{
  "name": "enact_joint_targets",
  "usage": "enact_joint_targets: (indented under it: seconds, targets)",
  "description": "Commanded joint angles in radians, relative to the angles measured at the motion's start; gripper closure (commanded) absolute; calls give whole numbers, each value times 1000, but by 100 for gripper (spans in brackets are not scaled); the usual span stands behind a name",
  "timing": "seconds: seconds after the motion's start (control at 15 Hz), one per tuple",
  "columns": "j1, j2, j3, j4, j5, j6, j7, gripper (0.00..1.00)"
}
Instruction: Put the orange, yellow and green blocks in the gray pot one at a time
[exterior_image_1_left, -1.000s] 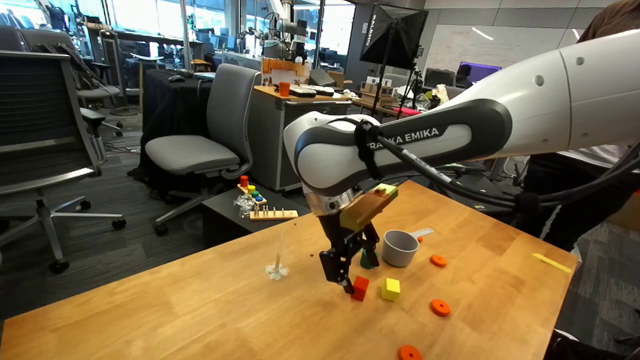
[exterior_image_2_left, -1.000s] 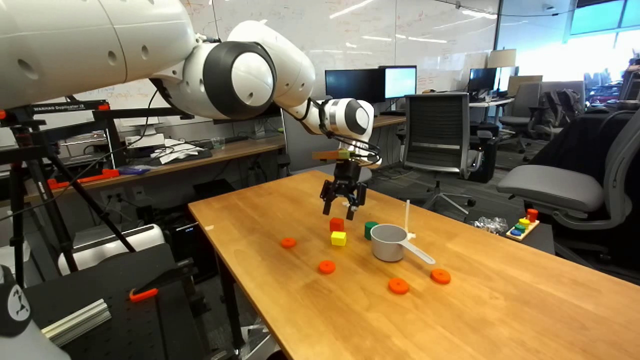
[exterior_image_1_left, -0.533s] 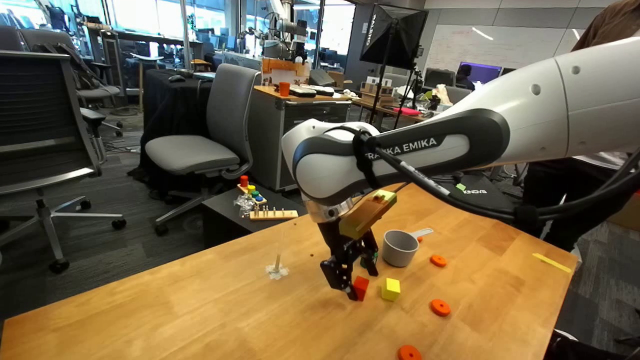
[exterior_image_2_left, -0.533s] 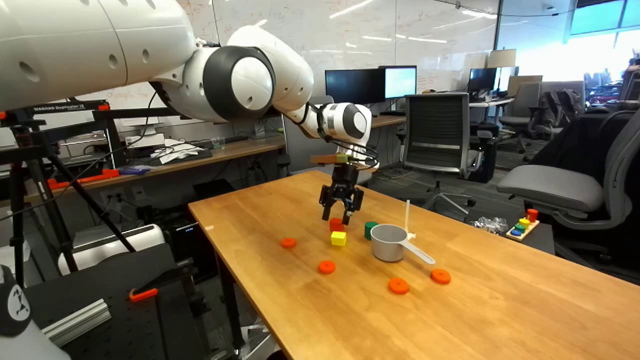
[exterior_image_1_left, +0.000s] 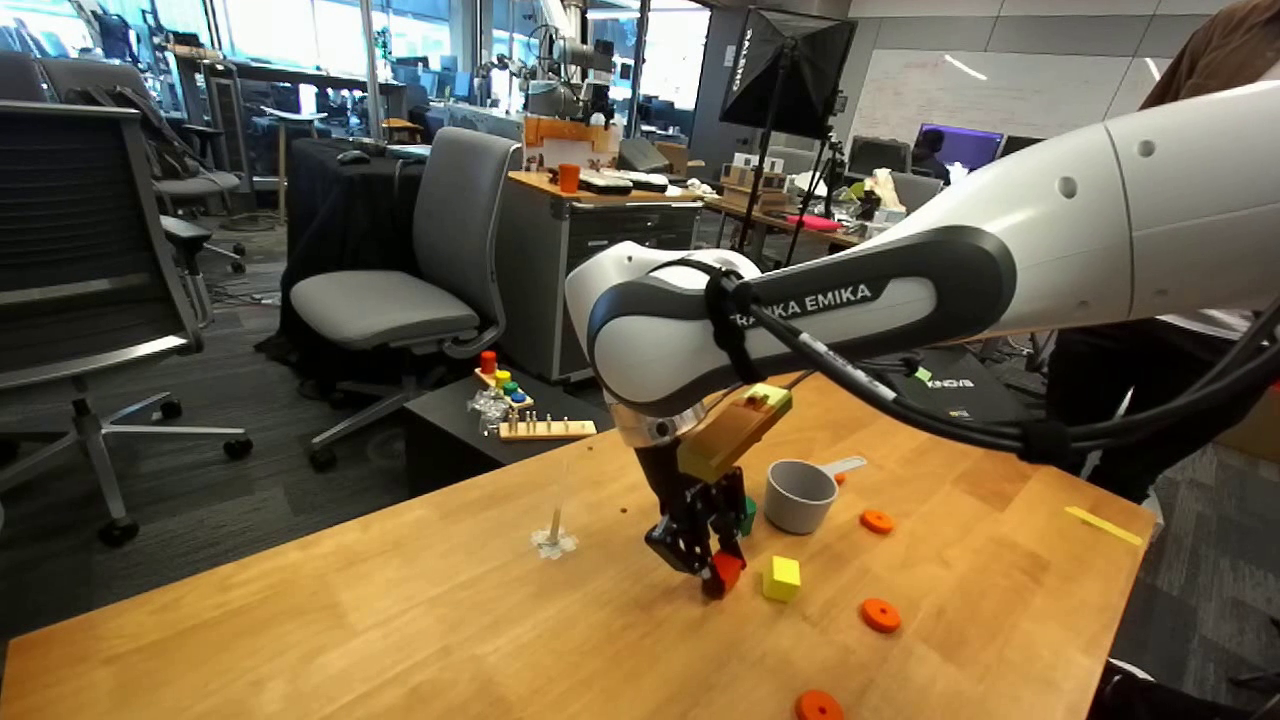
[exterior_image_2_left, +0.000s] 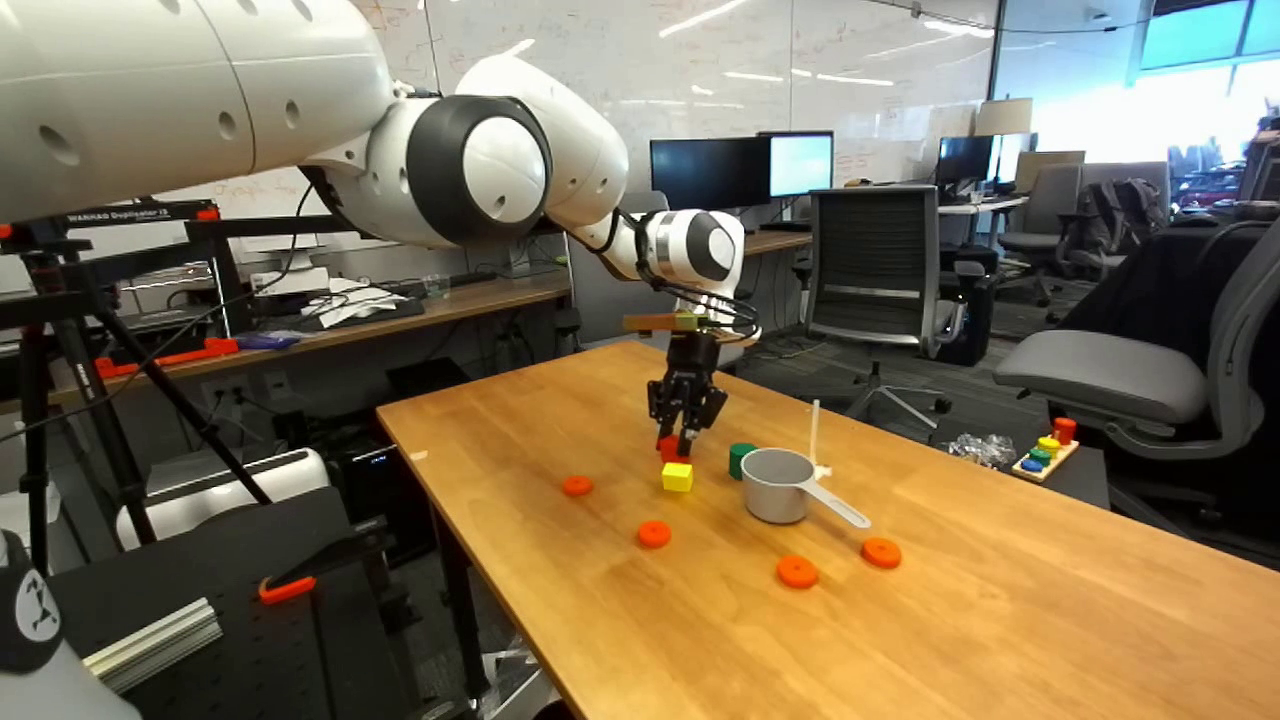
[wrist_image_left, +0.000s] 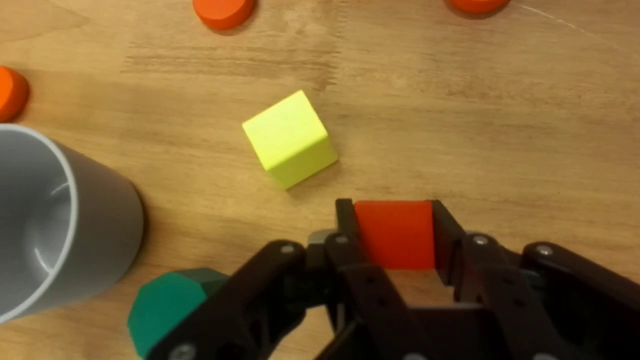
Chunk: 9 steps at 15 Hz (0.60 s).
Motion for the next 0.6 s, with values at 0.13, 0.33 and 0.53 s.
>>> enact_joint_targets:
  seconds: [0.13,0.33,0.53]
  targets:
    - [11,-13,-7,18,-7,17,17,81]
    - [17,-68,-14,0,-9,26,57,81]
    - [18,-124,-18,-23,-8,34,118,81]
